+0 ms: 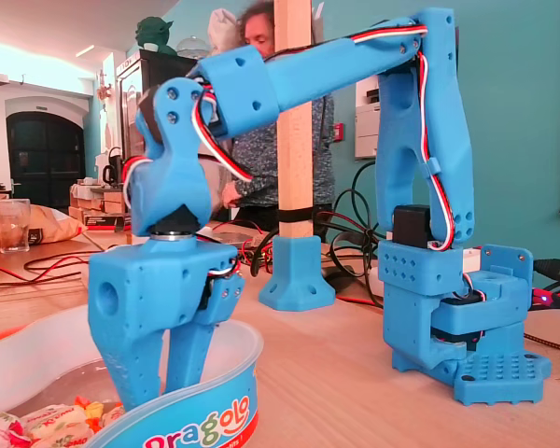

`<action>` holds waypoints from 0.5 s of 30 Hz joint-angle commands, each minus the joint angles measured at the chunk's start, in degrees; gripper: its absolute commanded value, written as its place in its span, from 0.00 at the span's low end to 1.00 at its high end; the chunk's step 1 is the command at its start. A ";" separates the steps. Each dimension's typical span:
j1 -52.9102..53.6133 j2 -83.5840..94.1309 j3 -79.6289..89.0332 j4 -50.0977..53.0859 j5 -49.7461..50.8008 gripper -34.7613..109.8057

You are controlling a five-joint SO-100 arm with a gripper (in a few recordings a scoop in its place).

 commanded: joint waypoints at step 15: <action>0.70 3.25 -1.58 0.00 1.32 0.37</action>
